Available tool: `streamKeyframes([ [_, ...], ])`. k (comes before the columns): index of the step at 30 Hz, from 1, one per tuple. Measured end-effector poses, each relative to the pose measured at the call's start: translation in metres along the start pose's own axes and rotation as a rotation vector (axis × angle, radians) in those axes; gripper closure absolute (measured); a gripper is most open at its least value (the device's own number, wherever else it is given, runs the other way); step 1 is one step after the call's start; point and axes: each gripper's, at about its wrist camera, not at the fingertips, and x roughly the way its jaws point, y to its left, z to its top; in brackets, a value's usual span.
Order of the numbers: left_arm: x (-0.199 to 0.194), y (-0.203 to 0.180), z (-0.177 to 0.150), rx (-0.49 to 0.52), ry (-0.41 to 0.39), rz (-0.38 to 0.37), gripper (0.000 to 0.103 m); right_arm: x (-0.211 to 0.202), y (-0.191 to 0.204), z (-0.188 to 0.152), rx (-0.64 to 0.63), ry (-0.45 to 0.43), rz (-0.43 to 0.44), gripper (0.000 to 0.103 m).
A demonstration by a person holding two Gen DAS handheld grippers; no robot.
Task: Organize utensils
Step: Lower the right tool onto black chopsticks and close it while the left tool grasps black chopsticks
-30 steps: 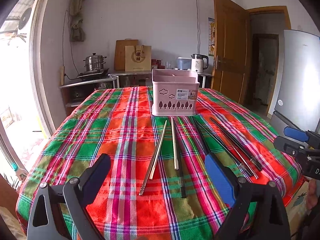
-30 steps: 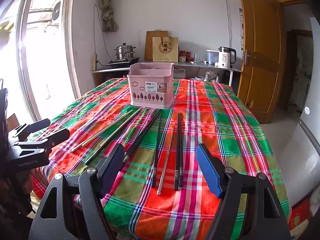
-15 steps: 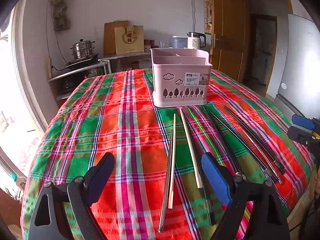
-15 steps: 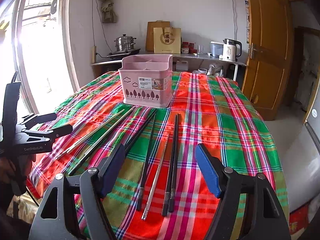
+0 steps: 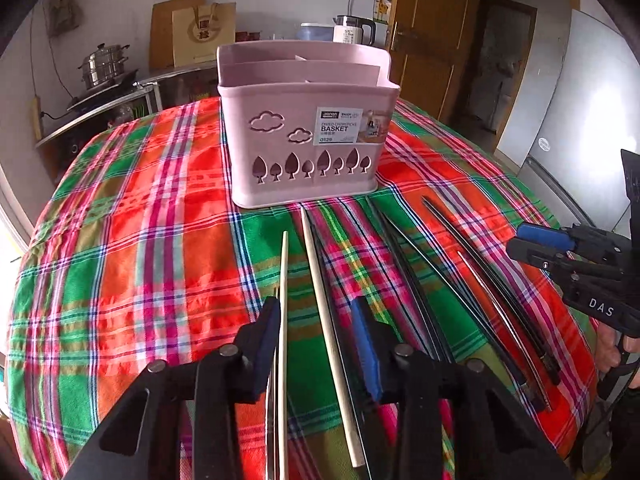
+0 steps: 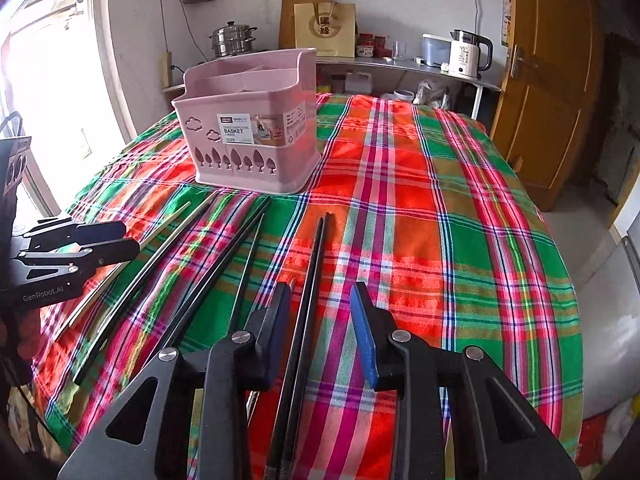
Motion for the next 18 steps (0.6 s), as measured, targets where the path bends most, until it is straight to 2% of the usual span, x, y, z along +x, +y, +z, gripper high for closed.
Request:
streamKeyframes([
  [11,0.025,0.001,0.008,-0.004,0.057,-0.009,0.072,0.039,-0.009,0.007,-0.006,0.095,0.022,0.077],
  [18,0.033,0.004,0.01,-0.012,0.069,0.002,0.072,0.045,-0.009,0.011,-0.02,0.103,0.016,0.077],
])
